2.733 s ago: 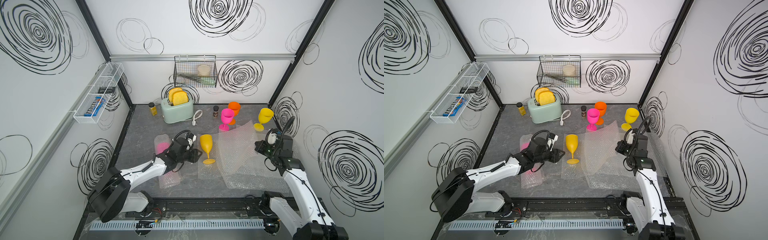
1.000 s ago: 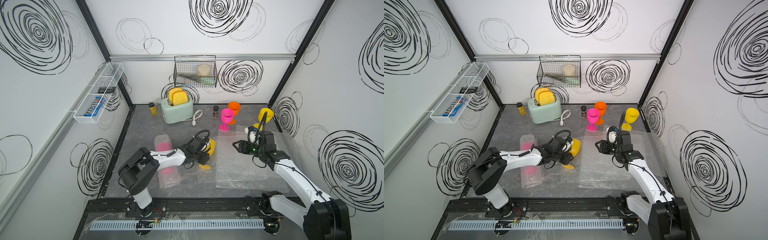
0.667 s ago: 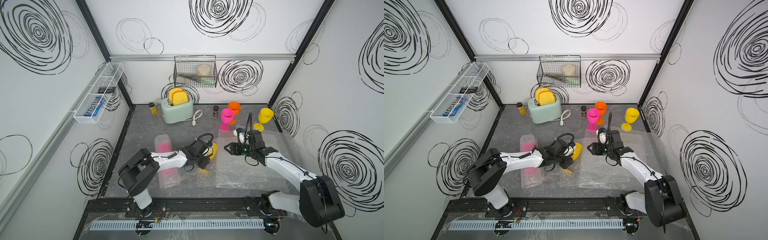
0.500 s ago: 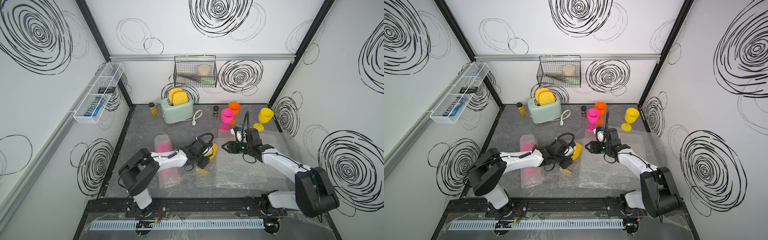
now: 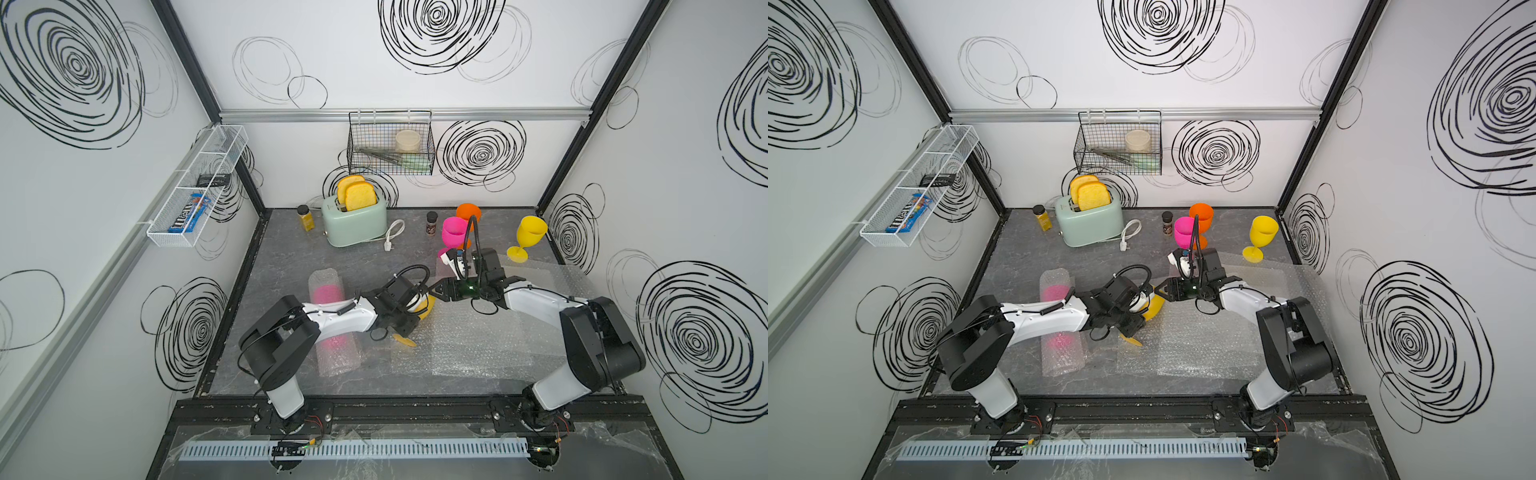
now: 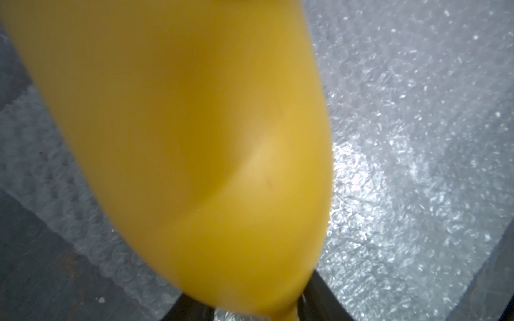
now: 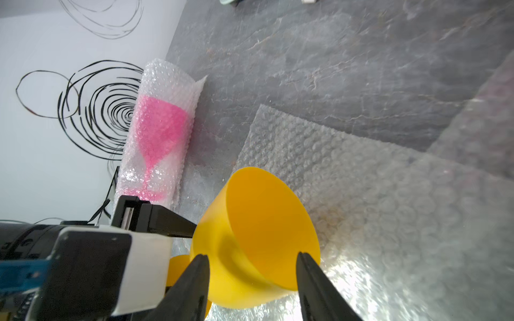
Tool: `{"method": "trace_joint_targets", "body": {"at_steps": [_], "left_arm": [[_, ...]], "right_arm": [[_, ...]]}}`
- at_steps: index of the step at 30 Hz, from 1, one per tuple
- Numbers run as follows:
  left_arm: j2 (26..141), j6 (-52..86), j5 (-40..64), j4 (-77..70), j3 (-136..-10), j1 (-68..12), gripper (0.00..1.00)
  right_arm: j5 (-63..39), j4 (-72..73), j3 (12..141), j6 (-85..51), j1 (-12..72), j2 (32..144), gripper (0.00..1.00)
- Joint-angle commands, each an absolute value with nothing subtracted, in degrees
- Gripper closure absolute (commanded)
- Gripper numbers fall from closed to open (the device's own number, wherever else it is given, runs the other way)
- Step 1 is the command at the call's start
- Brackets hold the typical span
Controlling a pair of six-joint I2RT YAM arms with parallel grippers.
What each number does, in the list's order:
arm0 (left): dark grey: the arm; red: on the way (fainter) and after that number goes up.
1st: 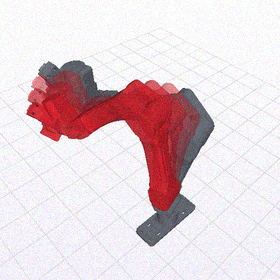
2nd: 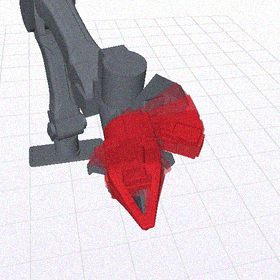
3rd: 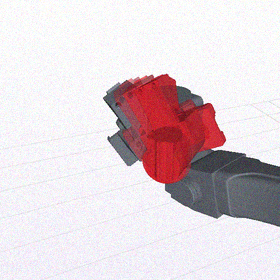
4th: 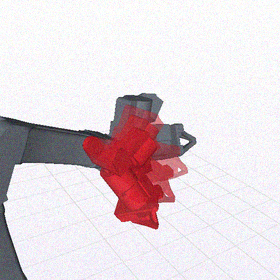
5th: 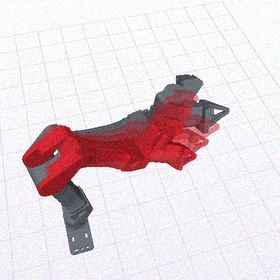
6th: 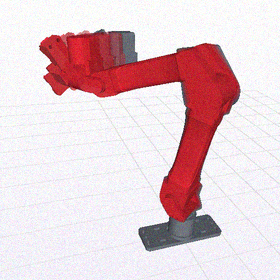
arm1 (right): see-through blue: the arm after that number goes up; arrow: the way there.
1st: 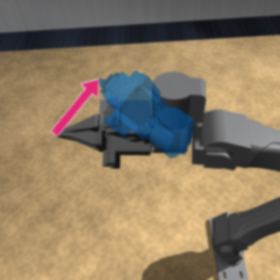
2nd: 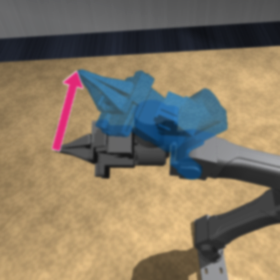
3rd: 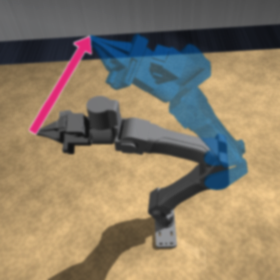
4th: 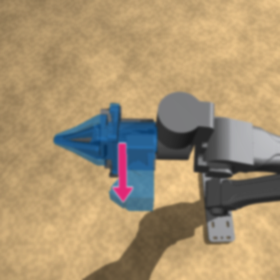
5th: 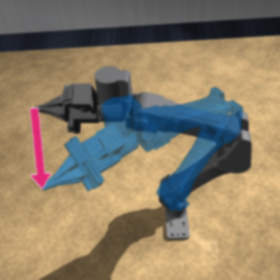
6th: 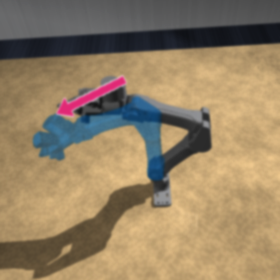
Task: Unpack wine glasses from bubble wrap
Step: Pick up the wine glass from the bubble wrap.
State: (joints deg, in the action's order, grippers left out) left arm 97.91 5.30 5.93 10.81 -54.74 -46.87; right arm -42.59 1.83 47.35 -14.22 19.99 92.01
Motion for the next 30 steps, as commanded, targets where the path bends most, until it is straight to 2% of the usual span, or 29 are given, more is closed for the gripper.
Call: {"method": "trace_joint_targets", "body": {"at_steps": [1,6,9,14,18,25,30], "left_arm": [[97.2,4.4,4.9,9.2,-54.0,-47.1,0.52],[96.9,4.2,4.3,9.1,-54.2,-46.7,0.52],[96.4,4.2,4.5,9.1,-54.7,-45.8,0.52],[95.7,4.3,4.4,9.4,-55.2,-44.8,0.52],[94.9,4.1,3.7,9.7,-55.1,-44.8,0.52],[93.6,4.0,2.4,9.7,-54.6,-44.7,0.52],[92.4,4.0,1.8,9.6,-54.3,-44.5,0.52]], "right_arm": [[-49.6,1.3,50.0,-11.2,20.5,94.2,0.49],[-53.4,3.0,47.5,-9.4,21.3,94.7,0.51],[-56.7,3.0,46.5,-8.8,21.7,95.9,0.59],[-61.0,4.6,45.4,-9.3,22.0,97.2,0.6],[-65.2,5.4,45.4,-9.5,22.0,98.4,0.69],[-70.3,7.0,44.9,-10.0,22.9,99.4,0.73],[-72.2,7.3,44.9,-10.1,23.0,99.9,0.8]]}}
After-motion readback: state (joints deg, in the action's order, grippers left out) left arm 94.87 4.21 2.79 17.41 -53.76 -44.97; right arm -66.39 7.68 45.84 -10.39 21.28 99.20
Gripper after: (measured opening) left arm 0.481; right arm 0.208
